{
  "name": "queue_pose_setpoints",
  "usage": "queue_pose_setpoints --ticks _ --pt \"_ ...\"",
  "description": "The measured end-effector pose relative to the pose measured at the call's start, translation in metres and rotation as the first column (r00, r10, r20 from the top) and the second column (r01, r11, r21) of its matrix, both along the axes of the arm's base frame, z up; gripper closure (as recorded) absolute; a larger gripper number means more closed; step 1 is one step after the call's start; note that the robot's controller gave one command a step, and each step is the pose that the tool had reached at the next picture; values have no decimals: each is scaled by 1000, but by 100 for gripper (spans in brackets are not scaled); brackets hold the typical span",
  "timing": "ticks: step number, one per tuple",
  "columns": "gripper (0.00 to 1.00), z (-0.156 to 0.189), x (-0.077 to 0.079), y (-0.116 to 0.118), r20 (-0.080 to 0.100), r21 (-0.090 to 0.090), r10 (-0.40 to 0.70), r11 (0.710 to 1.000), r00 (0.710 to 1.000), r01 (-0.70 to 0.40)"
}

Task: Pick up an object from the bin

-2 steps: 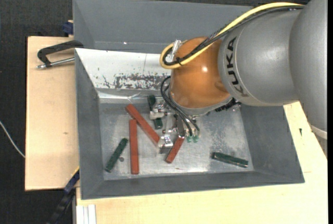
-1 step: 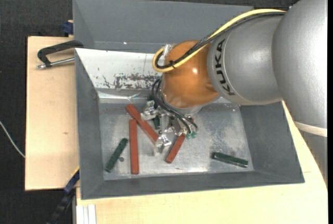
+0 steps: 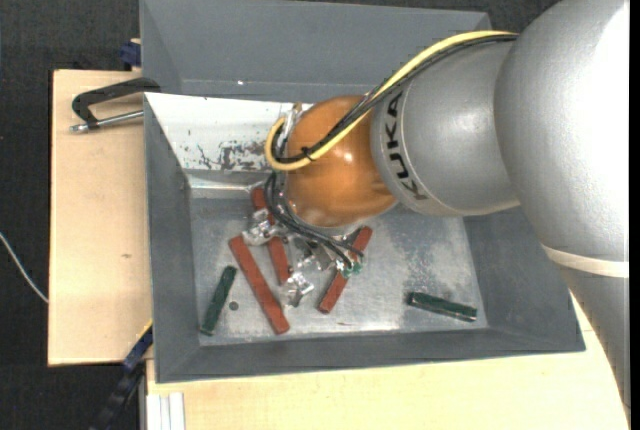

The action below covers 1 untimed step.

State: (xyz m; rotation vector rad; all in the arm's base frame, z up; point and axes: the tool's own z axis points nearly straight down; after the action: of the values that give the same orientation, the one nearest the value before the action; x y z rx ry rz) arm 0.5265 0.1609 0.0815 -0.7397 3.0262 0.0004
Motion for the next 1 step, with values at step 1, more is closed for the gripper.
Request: queue_pose_setpoints --ticks 1 --pt "0 -6 11 31 -12 -2 48 999 999 -48"
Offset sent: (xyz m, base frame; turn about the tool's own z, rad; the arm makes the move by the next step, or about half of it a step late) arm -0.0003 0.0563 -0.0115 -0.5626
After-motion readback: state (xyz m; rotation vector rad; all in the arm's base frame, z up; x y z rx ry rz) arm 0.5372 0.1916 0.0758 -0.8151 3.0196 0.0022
